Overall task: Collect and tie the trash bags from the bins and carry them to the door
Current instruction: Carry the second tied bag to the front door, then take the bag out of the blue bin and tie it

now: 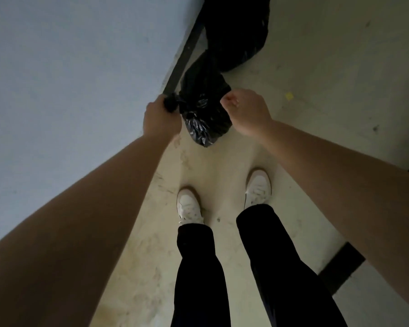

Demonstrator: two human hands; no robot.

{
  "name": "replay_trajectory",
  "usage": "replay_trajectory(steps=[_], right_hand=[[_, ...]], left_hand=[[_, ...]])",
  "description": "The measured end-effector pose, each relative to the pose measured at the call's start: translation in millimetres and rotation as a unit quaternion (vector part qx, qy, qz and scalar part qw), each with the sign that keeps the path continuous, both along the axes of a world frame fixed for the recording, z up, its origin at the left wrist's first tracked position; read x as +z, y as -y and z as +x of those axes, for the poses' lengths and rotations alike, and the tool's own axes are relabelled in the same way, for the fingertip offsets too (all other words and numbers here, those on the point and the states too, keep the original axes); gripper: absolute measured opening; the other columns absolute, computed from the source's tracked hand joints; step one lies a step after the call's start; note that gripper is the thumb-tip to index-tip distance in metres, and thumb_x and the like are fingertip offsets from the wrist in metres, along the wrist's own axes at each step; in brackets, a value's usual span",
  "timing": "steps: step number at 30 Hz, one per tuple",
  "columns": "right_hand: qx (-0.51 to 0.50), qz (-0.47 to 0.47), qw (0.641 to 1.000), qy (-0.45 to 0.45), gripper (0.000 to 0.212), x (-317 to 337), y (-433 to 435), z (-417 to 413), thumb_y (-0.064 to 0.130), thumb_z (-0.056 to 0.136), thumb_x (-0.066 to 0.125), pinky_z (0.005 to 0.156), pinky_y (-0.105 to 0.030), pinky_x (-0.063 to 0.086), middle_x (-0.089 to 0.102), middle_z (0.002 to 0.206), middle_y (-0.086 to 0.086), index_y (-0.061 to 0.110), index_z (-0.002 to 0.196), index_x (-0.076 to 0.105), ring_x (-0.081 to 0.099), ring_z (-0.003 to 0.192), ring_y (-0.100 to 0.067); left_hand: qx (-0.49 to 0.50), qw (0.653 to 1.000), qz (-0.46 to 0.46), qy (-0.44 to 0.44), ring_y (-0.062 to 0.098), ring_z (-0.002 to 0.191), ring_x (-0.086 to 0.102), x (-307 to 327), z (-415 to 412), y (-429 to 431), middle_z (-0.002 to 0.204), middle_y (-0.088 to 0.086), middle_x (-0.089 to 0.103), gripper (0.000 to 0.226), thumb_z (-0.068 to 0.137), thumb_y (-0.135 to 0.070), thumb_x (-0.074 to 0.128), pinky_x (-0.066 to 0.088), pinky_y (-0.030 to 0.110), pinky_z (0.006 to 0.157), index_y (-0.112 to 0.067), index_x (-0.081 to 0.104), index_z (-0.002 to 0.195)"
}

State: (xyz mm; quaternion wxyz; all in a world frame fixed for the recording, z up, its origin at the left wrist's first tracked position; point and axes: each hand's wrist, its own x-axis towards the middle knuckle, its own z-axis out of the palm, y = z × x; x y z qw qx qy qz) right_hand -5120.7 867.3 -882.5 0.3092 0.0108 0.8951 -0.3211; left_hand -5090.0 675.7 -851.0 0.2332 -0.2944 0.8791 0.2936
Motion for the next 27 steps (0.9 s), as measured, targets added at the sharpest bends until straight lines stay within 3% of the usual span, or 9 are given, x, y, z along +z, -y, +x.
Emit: replay_trajectory(steps=[4,6,10,13,19,23,27], right_hand=[[-0.002,0.023,1.0,0.001,0.029,-10,4,-4,0.031,0.103,0.043,0.076,-0.024,0.04,0.069,0.109,0.0,0.017,0.113,0.066,0.062,0.101,-0.018],[0.013,0.027,0.999,-0.012,0.03,-7,1,-3,0.031,0.103,0.041,0.075,-0.025,0.041,0.069,0.107,-0.001,0.016,0.116,0.065,0.063,0.099,-0.019],[0.027,0.036,0.998,-0.051,0.038,25,-13,-1,0.035,0.103,0.04,0.082,-0.032,0.041,0.058,0.124,-0.012,0.016,0.135,0.05,0.058,0.108,-0.029],[0.041,0.081,0.988,-0.128,0.049,78,-25,-11,0.038,0.104,0.039,0.095,-0.043,0.043,0.043,0.143,-0.017,0.016,0.147,0.037,0.05,0.122,-0.035],[0.021,0.143,0.948,-0.282,0.063,253,-45,-46,0.051,0.101,0.024,0.11,-0.052,0.035,0.024,0.159,-0.022,0.018,0.154,0.027,0.031,0.141,-0.041],[0.016,0.145,0.91,-0.387,0.061,428,-56,-65,0.049,0.103,0.027,0.115,-0.052,0.029,0.019,0.161,-0.02,0.018,0.156,0.023,0.025,0.145,-0.04],[0.024,0.147,0.85,-0.505,0.061,611,-62,-70,0.049,0.104,0.03,0.118,-0.051,0.026,0.017,0.162,-0.018,0.018,0.156,0.021,0.022,0.148,-0.038]], left_hand=[[-0.014,1.0,0.0,-0.015,0.023,0.107,0.059,-13,1,9,0.123,0.009,0.062,0.032,0.101,-0.028,0.044,0.044,0.029,0.085,-0.011,0.058,0.125],[-0.045,0.998,-0.029,-0.025,0.024,0.107,0.058,-8,1,10,0.128,0.012,0.058,0.033,0.103,-0.028,0.04,0.041,0.028,0.085,-0.011,0.057,0.127],[-0.156,0.98,-0.091,-0.088,0.035,0.124,0.05,27,4,7,0.141,0.018,0.046,0.041,0.104,-0.034,0.037,0.044,0.048,0.1,-0.011,0.049,0.136],[-0.243,0.945,-0.158,-0.154,0.039,0.143,0.031,78,-6,6,0.157,0.021,0.03,0.05,0.105,-0.04,0.032,0.032,0.053,0.11,-0.013,0.038,0.147],[-0.35,0.87,-0.21,-0.275,0.043,0.147,0.021,250,-49,5,0.16,0.025,0.018,0.058,0.105,-0.043,0.026,0.028,0.059,0.114,-0.012,0.03,0.153],[-0.37,0.813,-0.256,-0.369,0.04,0.148,0.021,418,-71,0,0.161,0.022,0.02,0.059,0.104,-0.046,0.026,0.027,0.06,0.114,-0.012,0.031,0.153],[-0.343,0.746,-0.32,-0.473,0.039,0.149,0.021,603,-71,1,0.161,0.02,0.023,0.062,0.105,-0.051,0.022,0.022,0.063,0.114,-0.015,0.031,0.153]])
